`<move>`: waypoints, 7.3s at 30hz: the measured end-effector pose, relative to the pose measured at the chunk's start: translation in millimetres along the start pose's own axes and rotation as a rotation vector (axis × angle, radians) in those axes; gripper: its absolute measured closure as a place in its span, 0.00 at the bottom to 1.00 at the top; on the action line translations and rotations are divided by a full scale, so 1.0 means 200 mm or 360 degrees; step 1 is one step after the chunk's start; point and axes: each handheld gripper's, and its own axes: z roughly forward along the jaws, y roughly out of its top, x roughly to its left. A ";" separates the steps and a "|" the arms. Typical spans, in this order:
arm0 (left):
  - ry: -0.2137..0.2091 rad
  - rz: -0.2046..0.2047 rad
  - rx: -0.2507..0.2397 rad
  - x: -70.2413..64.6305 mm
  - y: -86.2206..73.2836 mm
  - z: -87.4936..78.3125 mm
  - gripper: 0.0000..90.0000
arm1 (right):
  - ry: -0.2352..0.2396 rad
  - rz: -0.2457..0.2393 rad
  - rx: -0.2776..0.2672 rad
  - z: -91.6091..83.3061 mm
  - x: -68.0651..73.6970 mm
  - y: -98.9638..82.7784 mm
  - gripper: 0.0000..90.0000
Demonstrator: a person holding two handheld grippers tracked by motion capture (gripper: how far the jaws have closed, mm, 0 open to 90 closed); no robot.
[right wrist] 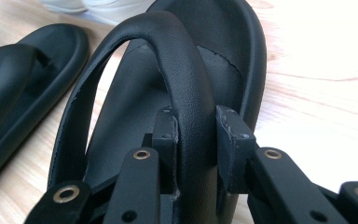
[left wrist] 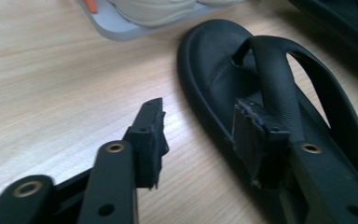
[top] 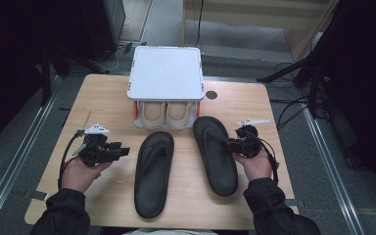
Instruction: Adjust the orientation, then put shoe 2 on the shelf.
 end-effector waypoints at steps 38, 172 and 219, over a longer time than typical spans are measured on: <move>-0.0136 0.0076 0.0109 0.00 0.02 0.12 0.98 | 0.0117 -0.0050 0.0080 0.16 0.26 -0.12 0.78; -0.0177 0.0115 0.0067 -0.06 0.03 0.09 0.48 | -0.0004 -0.0104 -0.0081 0.33 0.73 -0.22 0.74; -0.0090 0.0021 0.0030 0.06 0.03 0.04 0.44 | 0.0462 -0.0443 0.0051 0.15 0.58 -0.13 0.85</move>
